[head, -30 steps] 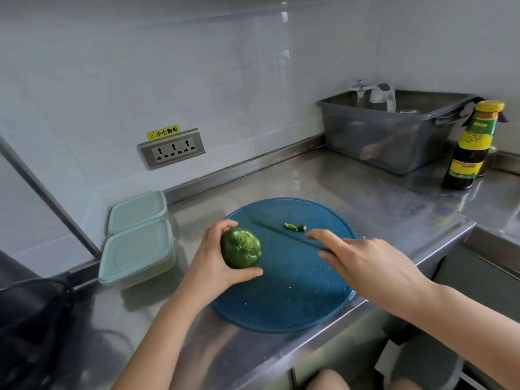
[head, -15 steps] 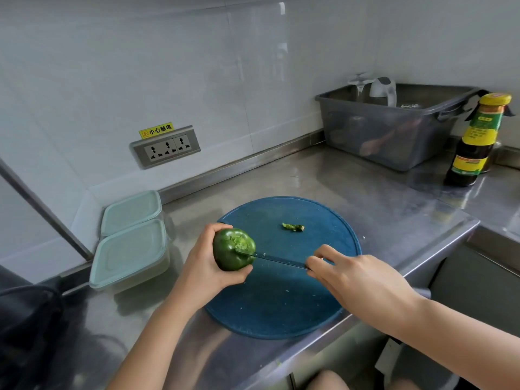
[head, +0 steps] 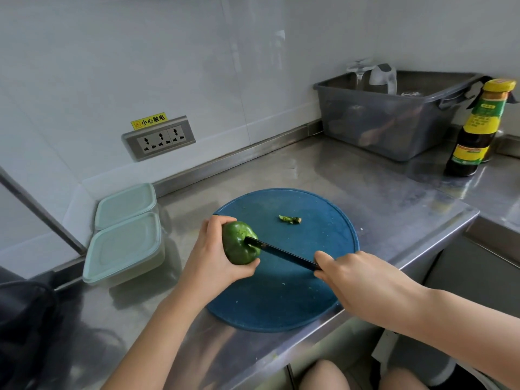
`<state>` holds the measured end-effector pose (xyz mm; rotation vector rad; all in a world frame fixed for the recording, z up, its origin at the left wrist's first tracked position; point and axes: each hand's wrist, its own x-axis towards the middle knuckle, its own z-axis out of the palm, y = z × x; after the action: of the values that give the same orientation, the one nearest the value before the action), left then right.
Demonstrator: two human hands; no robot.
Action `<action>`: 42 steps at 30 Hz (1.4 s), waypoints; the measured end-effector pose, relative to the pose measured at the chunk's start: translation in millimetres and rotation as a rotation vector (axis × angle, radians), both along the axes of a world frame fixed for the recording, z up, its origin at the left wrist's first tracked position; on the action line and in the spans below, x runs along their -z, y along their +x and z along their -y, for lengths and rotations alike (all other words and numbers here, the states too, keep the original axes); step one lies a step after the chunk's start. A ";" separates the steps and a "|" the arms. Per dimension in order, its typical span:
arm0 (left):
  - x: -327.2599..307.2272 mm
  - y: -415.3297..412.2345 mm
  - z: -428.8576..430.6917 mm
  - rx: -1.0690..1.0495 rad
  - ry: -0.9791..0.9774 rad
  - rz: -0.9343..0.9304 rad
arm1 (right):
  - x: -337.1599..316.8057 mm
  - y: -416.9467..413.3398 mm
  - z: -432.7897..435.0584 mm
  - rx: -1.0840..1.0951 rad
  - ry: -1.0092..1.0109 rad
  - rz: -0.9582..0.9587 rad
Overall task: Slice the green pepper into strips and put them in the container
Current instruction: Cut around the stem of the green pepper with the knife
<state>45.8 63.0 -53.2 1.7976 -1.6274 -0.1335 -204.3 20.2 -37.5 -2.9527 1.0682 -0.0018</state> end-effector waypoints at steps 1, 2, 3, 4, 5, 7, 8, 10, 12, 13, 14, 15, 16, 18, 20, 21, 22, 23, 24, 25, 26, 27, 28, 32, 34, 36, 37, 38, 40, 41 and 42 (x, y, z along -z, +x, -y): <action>-0.4 -0.1 0.6 -0.008 0.002 0.002 | 0.0 1.3 -0.7 0.008 0.007 -0.008; -0.5 -0.5 1.1 -0.015 0.003 0.003 | -0.1 2.9 -1.4 0.014 0.012 -0.011; -1.1 -0.9 1.6 -0.023 0.004 0.003 | -0.3 4.6 -1.9 0.018 0.015 -0.008; -1.5 -1.3 1.9 -0.029 0.006 0.003 | -0.3 6.1 -1.9 0.022 0.022 -0.001; -1.7 -1.4 2.7 -0.035 0.006 0.001 | -1.0 7.9 -1.2 0.028 0.025 -0.003; -1.9 -2.7 3.7 -0.045 0.006 -0.004 | -3.3 9.3 0.4 0.038 0.031 -0.022; -2.4 -3.5 3.8 -0.050 0.008 -0.005 | -5.0 9.6 0.7 0.044 0.037 -0.032; -3.2 -4.8 3.1 -0.053 0.013 -0.004 | -6.4 9.7 0.9 0.063 0.056 -0.042; -4.4 -5.4 2.6 -0.050 0.017 -0.003 | -6.1 10.4 -0.1 0.073 0.061 -0.029; -4.9 -5.5 2.6 -0.048 0.017 0.001 | -5.6 11.0 -1.1 0.077 0.054 -0.023; -5.5 -5.5 2.8 -0.047 0.014 0.007 | -4.0 11.4 -2.4 0.080 0.043 -0.014; -6.0 -5.5 2.9 -0.046 0.010 0.012 | -3.2 12.3 -3.8 0.085 0.028 0.001; -6.6 -6.0 3.1 -0.044 0.006 0.015 | -1.0 12.6 -4.8 0.087 0.006 0.010; -7.2 -6.9 3.1 -0.041 0.008 0.024 | 3.9 12.9 -5.9 0.089 -0.046 0.026; -7.7 -7.1 4.2 -0.042 0.024 0.029 | 9.3 13.3 -4.8 0.102 -0.067 0.031; -8.5 -6.6 5.2 -0.044 0.039 0.026 | 10.9 13.9 -3.9 0.118 -0.058 0.023; -10.0 -6.2 7.1 -0.046 0.055 0.027 | 11.9 14.9 -2.7 0.131 -0.046 0.018; -11.3 -5.4 9.4 -0.048 0.070 0.032 | 10.8 16.0 -1.8 0.143 -0.029 0.018; -12.8 -4.8 11.8 -0.049 0.087 0.039 | 9.3 16.8 -1.0 0.150 -0.006 0.019; -14.3 -4.3 13.9 -0.049 0.106 0.046 | 7.0 17.9 -0.4 0.153 0.013 0.022; -16.1 -4.2 15.8 -0.046 0.125 0.052 | 5.6 18.3 -0.1 0.152 0.024 0.021; -17.6 -3.7 17.7 -0.040 0.146 0.056 | 3.4 18.8 0.1 0.150 0.028 0.020; -19.5 -3.5 19.1 -0.031 0.168 0.055 | 2.1 19.2 0.4 0.146 0.034 0.013; -26.8 2.9 26.2 0.035 0.279 0.018 | 0.9 18.0 6.0 0.123 0.073 0.006; -32.0 7.3 31.8 0.074 0.350 0.009 | 1.0 15.9 12.3 0.107 0.089 0.011; -38.3 9.4 39.2 0.105 0.433 0.018 | 0.2 14.6 16.8 0.088 0.112 0.022; -40.2 9.4 43.4 0.115 0.469 0.034 | -0.6 14.0 18.6 0.084 0.129 0.031; -42.0 8.3 47.2 0.119 0.495 0.053 | -1.8 13.7 21.2 0.085 0.146 0.040; -42.1 6.1 55.0 0.112 0.516 0.056 | -5.5 13.5 28.7 0.103 0.196 0.069; -41.0 5.1 57.3 0.104 0.511 0.029 | -8.3 13.7 33.3 0.117 0.228 0.082; -39.1 4.6 58.0 0.093 0.492 -0.009 | -11.5 13.8 38.4 0.133 0.262 0.086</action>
<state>50.4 5.0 -14.1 2.0687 -1.7791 -0.6312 -190.5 -18.2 -26.0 -2.6225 1.1526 0.0105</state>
